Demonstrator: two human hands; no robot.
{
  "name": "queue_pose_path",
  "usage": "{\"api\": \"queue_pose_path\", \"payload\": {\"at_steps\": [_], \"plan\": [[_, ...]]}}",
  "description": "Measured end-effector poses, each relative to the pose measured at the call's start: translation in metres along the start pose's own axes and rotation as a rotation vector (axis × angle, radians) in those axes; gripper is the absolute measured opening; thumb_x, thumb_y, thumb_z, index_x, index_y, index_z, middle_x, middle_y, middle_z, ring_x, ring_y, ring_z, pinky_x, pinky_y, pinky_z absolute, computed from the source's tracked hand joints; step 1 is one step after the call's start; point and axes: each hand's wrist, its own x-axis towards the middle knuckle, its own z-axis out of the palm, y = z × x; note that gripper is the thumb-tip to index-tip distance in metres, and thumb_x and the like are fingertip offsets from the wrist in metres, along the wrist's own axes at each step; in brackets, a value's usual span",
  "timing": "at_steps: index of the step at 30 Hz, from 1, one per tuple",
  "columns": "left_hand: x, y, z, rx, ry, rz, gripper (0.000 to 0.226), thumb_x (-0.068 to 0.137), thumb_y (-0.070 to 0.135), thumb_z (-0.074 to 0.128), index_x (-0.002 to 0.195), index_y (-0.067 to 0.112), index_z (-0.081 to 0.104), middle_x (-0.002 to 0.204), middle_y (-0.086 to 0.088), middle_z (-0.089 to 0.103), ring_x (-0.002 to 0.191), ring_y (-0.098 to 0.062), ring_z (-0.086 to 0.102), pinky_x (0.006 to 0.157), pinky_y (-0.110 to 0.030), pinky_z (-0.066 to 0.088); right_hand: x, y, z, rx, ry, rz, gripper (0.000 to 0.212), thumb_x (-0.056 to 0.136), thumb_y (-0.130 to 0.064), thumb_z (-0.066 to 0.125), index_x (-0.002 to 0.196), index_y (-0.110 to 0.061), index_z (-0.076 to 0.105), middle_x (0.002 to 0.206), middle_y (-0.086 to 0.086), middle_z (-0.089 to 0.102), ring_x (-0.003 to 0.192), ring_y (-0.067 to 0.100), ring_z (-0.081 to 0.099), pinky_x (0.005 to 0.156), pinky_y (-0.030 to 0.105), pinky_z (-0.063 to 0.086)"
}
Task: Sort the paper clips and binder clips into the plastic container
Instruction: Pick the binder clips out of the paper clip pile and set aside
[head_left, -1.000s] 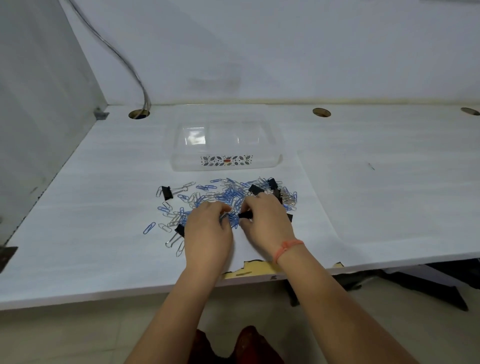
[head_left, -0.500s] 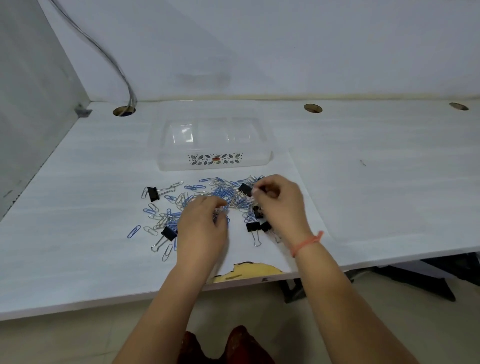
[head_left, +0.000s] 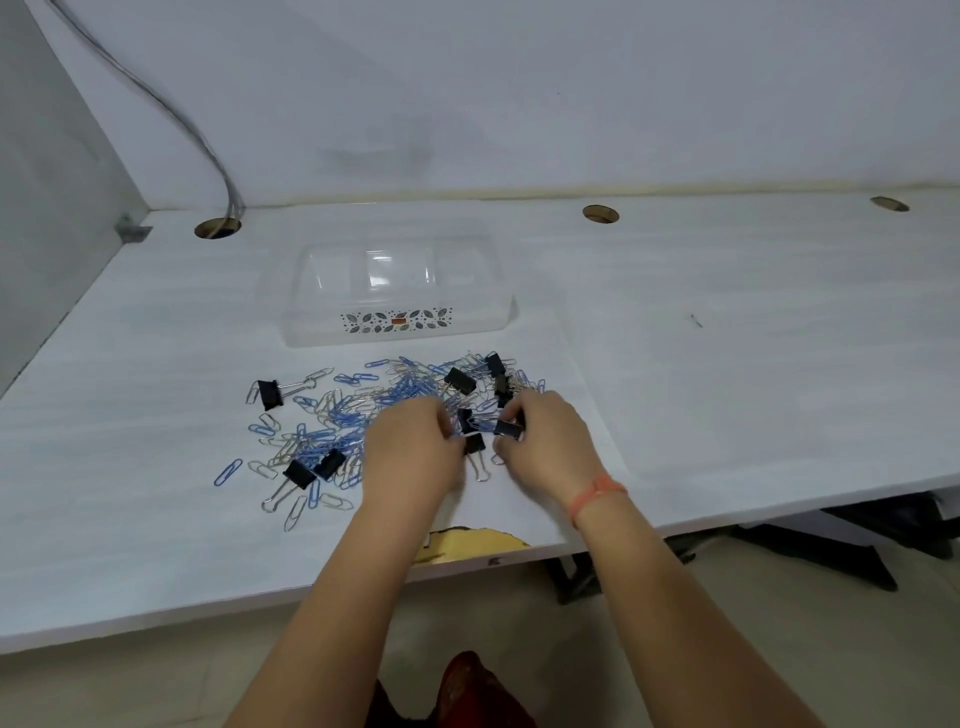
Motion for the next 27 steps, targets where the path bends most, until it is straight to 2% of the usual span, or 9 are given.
{"api": "queue_pose_path", "payload": {"at_steps": [5, 8, 14, 16, 19, 22, 24, 25, 27], "plan": [[0.005, -0.015, -0.012, -0.067, -0.027, -0.010, 0.017, 0.076, 0.018, 0.071, 0.093, 0.017, 0.067, 0.083, 0.002, 0.064, 0.084, -0.019, 0.061, 0.069, -0.024, 0.041, 0.010, -0.016, 0.009, 0.032, -0.033, -0.039, 0.032, 0.085, -0.016, 0.062, 0.115, -0.010, 0.055, 0.119, 0.009, 0.059, 0.110, 0.026, 0.055, 0.084, 0.027, 0.041], [0.003, -0.020, -0.015, -0.134, -0.001, -0.034, 0.015, 0.074, 0.013, 0.073, 0.087, 0.016, 0.070, 0.075, 0.001, 0.065, 0.077, -0.019, 0.063, 0.061, -0.024, 0.040, 0.015, -0.019, 0.006, 0.052, -0.060, -0.035, 0.026, 0.085, -0.017, 0.062, 0.110, -0.011, 0.061, 0.116, 0.007, 0.063, 0.109, 0.023, 0.056, 0.082, 0.024, 0.040], [0.000, -0.026, -0.028, -0.264, 0.104, -0.035, 0.009, 0.079, 0.014, 0.069, 0.082, 0.023, 0.070, 0.063, 0.011, 0.056, 0.057, -0.005, 0.050, 0.051, -0.020, 0.034, 0.016, -0.011, -0.003, 0.213, -0.073, -0.019, 0.006, 0.083, -0.021, 0.065, 0.089, -0.019, 0.064, 0.092, -0.002, 0.059, 0.087, 0.015, 0.054, 0.074, 0.023, 0.038], [-0.002, -0.025, -0.031, -0.394, 0.126, -0.046, 0.012, 0.084, 0.013, 0.063, 0.082, 0.023, 0.070, 0.064, 0.007, 0.060, 0.052, -0.005, 0.051, 0.051, -0.022, 0.037, 0.018, -0.008, -0.006, 0.465, -0.051, 0.032, 0.012, 0.084, -0.017, 0.066, 0.078, -0.023, 0.056, 0.085, -0.001, 0.058, 0.078, 0.016, 0.054, 0.068, 0.025, 0.041], [-0.001, -0.020, -0.034, -0.697, 0.088, -0.151, 0.026, 0.091, 0.005, 0.050, 0.080, 0.019, 0.068, 0.069, -0.003, 0.062, 0.054, -0.008, 0.055, 0.057, -0.027, 0.051, 0.024, -0.001, -0.018, 0.937, -0.071, 0.168, 0.017, 0.090, -0.007, 0.058, 0.083, -0.023, 0.056, 0.072, 0.002, 0.053, 0.053, 0.012, 0.044, 0.047, 0.017, 0.036], [0.006, -0.013, -0.037, -0.978, -0.024, -0.380, 0.033, 0.090, -0.004, 0.037, 0.074, 0.010, 0.062, 0.068, -0.008, 0.053, 0.056, -0.015, 0.047, 0.056, -0.024, 0.042, 0.028, 0.004, -0.030, 1.357, -0.162, 0.349, 0.022, 0.095, -0.005, 0.046, 0.087, -0.018, 0.061, 0.064, 0.001, 0.045, 0.047, 0.009, 0.036, 0.038, 0.015, 0.031], [0.013, -0.007, -0.037, -1.127, -0.092, -0.510, 0.026, 0.086, -0.002, 0.040, 0.068, 0.008, 0.056, 0.066, -0.006, 0.049, 0.053, -0.014, 0.040, 0.049, -0.021, 0.037, 0.030, 0.005, -0.032, 1.615, -0.208, 0.493, 0.022, 0.095, -0.016, 0.050, 0.075, -0.013, 0.058, 0.062, 0.002, 0.045, 0.045, 0.008, 0.038, 0.034, 0.013, 0.032], [0.015, -0.004, -0.036, -1.136, -0.125, -0.524, 0.022, 0.086, 0.003, 0.043, 0.067, 0.009, 0.053, 0.064, -0.004, 0.047, 0.050, -0.013, 0.038, 0.044, -0.019, 0.034, 0.031, 0.005, -0.031, 1.698, -0.205, 0.555, 0.028, 0.093, -0.024, 0.056, 0.067, -0.014, 0.054, 0.057, 0.001, 0.045, 0.042, 0.007, 0.039, 0.032, 0.012, 0.032], [0.020, -0.003, -0.028, -0.944, -0.149, -0.414, 0.020, 0.087, 0.015, 0.053, 0.067, 0.012, 0.052, 0.061, -0.001, 0.043, 0.048, -0.014, 0.033, 0.043, -0.021, 0.029, 0.035, 0.006, -0.028, 1.698, -0.152, 0.602, 0.037, 0.086, -0.033, 0.065, 0.060, -0.017, 0.045, 0.046, -0.003, 0.039, 0.036, 0.006, 0.033, 0.028, 0.013, 0.025]]}}
